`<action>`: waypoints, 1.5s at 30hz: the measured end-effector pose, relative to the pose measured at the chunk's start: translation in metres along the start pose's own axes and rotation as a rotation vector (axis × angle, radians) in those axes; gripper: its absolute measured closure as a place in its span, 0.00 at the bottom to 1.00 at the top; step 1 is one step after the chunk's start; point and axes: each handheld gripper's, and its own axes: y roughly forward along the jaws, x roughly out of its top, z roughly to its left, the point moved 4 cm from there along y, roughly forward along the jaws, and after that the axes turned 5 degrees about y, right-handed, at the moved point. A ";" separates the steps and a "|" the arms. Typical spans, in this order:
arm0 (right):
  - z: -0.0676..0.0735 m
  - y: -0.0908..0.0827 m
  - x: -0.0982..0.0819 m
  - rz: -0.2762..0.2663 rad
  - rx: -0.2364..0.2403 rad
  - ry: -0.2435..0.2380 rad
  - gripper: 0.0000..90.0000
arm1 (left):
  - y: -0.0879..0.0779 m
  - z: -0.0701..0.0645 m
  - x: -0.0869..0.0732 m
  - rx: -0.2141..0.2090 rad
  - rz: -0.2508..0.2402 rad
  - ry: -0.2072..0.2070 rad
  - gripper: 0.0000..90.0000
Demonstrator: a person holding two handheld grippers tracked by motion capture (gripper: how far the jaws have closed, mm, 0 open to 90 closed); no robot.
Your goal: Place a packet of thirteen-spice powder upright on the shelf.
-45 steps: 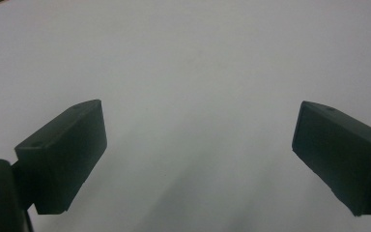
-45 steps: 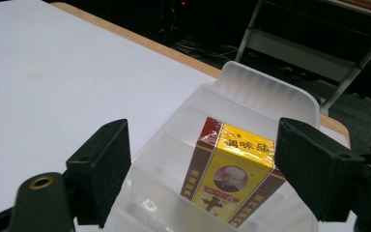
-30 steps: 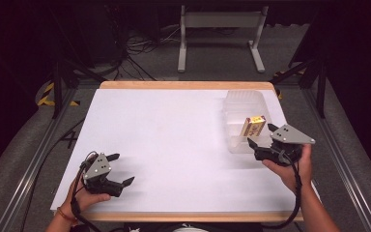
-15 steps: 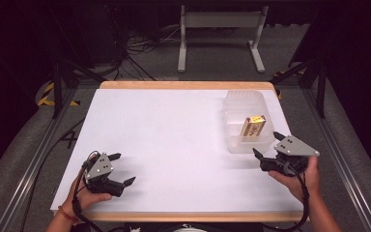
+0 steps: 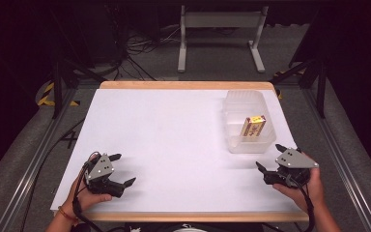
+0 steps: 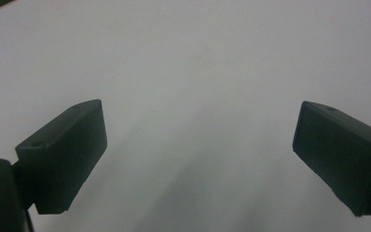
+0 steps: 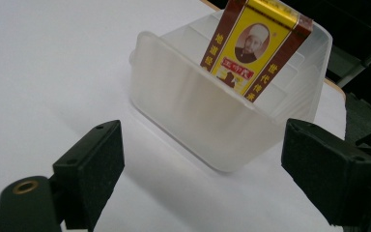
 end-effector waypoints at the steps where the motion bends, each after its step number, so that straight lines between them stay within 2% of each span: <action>1: 0.000 0.000 -0.003 0.010 -0.002 -0.001 0.17 | 0.000 0.000 0.000 0.001 0.000 0.000 0.06; 14: 0.003 -0.001 -0.028 0.024 -0.010 0.008 0.15 | 0.002 0.001 -0.001 0.007 0.002 -0.003 0.06; 24: -0.002 -0.008 -0.055 0.008 -0.011 0.127 0.14 | 0.004 0.001 -0.001 0.011 0.006 0.000 0.06; 29: 0.001 -0.007 -0.053 0.001 -0.001 0.120 0.13 | 0.002 -0.001 -0.001 0.016 0.005 0.000 0.06; 35: 0.003 -0.007 -0.052 0.001 -0.016 0.119 0.13 | 0.000 0.001 -0.002 0.027 0.002 0.006 0.05; 40: 0.000 -0.010 -0.050 -0.013 -0.033 0.147 0.13 | -0.001 0.001 -0.002 0.030 -0.008 0.004 0.05; 43: -0.001 -0.011 -0.048 -0.019 -0.013 0.183 0.14 | 0.000 0.002 -0.002 0.029 -0.002 0.004 0.05; 45: 0.000 -0.010 -0.047 -0.020 -0.011 0.176 0.14 | 0.002 0.002 -0.002 0.028 0.002 0.004 0.05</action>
